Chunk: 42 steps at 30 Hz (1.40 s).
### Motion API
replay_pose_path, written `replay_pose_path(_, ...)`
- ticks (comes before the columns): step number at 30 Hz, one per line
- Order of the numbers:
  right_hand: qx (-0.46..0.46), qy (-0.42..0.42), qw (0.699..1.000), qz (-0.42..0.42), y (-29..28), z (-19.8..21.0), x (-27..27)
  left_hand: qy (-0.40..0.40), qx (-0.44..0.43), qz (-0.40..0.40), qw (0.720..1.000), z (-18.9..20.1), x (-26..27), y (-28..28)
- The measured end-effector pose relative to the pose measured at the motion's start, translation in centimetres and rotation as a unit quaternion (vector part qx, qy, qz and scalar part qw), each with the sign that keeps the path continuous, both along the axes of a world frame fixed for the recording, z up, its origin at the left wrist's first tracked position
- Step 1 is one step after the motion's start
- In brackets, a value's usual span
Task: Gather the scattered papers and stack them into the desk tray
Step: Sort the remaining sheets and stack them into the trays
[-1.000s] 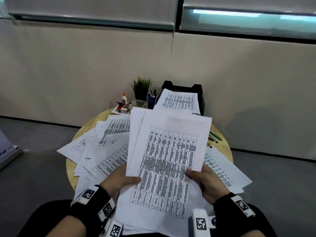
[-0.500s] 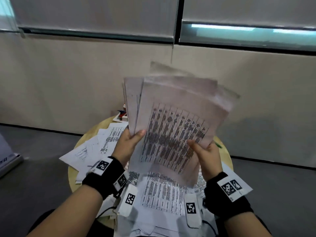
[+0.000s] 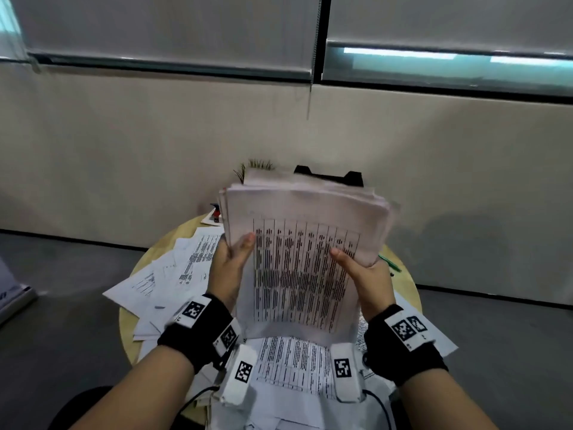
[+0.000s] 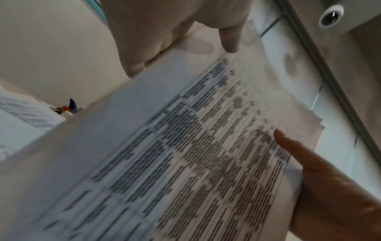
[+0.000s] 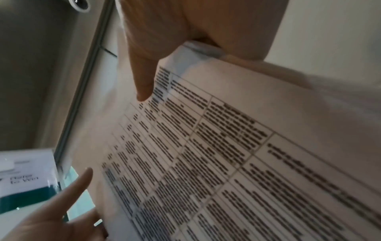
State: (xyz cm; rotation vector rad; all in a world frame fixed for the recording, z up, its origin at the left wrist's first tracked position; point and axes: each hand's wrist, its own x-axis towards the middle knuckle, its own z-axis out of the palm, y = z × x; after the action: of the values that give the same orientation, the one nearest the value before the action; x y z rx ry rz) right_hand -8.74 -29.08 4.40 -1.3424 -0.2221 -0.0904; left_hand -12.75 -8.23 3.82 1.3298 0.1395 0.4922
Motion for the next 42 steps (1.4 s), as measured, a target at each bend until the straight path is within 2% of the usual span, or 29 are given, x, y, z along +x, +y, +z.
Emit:
replay_pose_path(6, 0.010, 0.010, 1.000, 0.006, 0.0, -0.5, 0.1, 0.013, 0.023, -0.026, 0.999, -0.2, 0.2, -0.9)
replay_pose_path(10, 0.032, 0.006, 0.999, -0.005, 0.5, 0.2, 0.4, 0.003, 0.060, 0.016, 0.998, 0.3, 0.6, -1.9)
replay_pose_path(12, 0.025, -0.004, 1.000, -0.016, 0.4, 0.7, 0.3, -0.019, 0.040, 0.040, 0.998, 0.7, 0.6, -1.9)
replay_pose_path(15, 0.007, -0.041, 0.997, -0.057, -0.1, 1.0, 0.0, -0.041, 0.038, 0.058, 0.997, 1.1, 0.2, -1.6)
replay_pose_path(20, 0.007, -0.146, 0.984, -0.106, -1.1, 2.6, -0.8, -0.030, 0.060, 0.050, 0.996, 0.6, 0.3, -1.5)
replay_pose_path(22, -0.072, -0.211, 0.968, -0.120, -1.3, 3.3, -0.7, -0.043, 0.064, 0.046, 0.996, 0.6, 0.3, -1.6)
replay_pose_path(24, -0.199, -0.271, 0.933, -0.128, -1.5, 3.9, -0.5, -0.052, 0.068, 0.044, 0.995, 0.7, 0.4, -1.7)
replay_pose_path(26, -0.275, -0.297, 0.903, -0.142, -1.6, 4.3, -0.3, -0.058, 0.062, 0.046, 0.995, 0.7, 0.6, -1.5)
replay_pose_path(28, -0.290, -0.314, 0.885, -0.185, -1.7, 4.4, -0.2, -0.058, 0.069, 0.046, 0.995, 0.5, 0.7, -1.3)
replay_pose_path(31, -0.253, -0.318, 0.886, -0.224, -1.8, 4.3, -0.6, -0.056, 0.078, 0.042, 0.994, 0.8, 0.5, -1.2)
replay_pose_path(35, -0.211, -0.372, 0.864, -0.266, -1.5, 4.5, -1.1, -0.074, 0.065, 0.041, 0.994, 1.3, 0.5, -1.1)
replay_pose_path(38, -0.192, -0.347, 0.883, -0.253, -1.7, 4.1, -0.8, -0.073, 0.055, 0.044, 0.995, 1.3, 0.5, -1.0)
replay_pose_path(40, -0.185, -0.277, 0.920, -0.207, -2.0, 3.7, -0.9, -0.069, 0.037, 0.032, 0.996, 1.1, 0.5, -0.8)
replay_pose_path(42, -0.117, -0.191, 0.968, -0.117, -2.0, 3.0, -1.2, -0.052, 0.017, 0.006, 0.999, 0.5, 0.6, -0.3)
